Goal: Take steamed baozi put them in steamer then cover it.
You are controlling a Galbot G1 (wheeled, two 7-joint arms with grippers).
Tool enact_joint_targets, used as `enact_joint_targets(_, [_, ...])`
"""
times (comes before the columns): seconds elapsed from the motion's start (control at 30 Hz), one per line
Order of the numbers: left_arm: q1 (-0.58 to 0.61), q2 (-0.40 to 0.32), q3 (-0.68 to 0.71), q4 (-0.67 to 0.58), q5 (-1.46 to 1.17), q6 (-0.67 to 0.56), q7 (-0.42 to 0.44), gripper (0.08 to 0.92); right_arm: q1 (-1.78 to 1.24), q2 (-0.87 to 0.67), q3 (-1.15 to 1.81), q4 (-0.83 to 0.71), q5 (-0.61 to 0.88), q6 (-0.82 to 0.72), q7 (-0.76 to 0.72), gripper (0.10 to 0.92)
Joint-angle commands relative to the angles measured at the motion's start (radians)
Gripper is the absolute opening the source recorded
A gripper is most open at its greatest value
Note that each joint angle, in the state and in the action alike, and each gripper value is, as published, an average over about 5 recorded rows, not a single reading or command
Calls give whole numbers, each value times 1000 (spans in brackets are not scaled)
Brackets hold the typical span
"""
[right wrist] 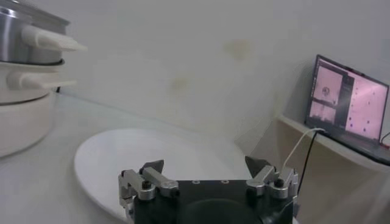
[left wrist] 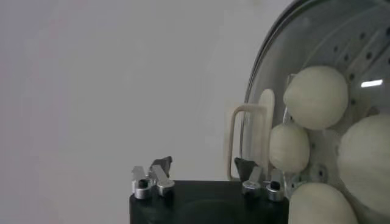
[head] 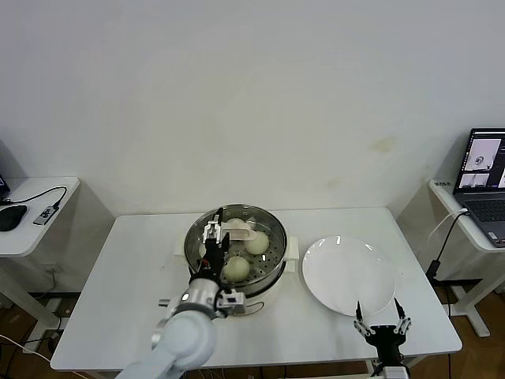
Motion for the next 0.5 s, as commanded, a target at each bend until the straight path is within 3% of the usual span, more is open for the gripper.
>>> enact_joint_targets(0.03, [408,78,-283,-260,-592,-211,-326,819,-18,-9,0,21,-2,21,-20,823])
enact_joint_targets(0.1, [494,36,-417,-221,-836,-381,-395,822,-28,-17,-6,32,14,29,-32,823])
enact_joint_targets(0.2, [582,-33,-597,-143,-1104,-607,-418,823,-46,-31,-19,47,38,32,-50,823])
enact_joint_targets(0.3, [664,-46,-667,-96,-1278,-648,-450,823,-67,-52,-32,60,63,34,-63,823])
enact_joint_targets(0.5, [805,-70,-667,-60,-1428,-667,-449,823,-120,-113,-58,91,183,5,-102,823])
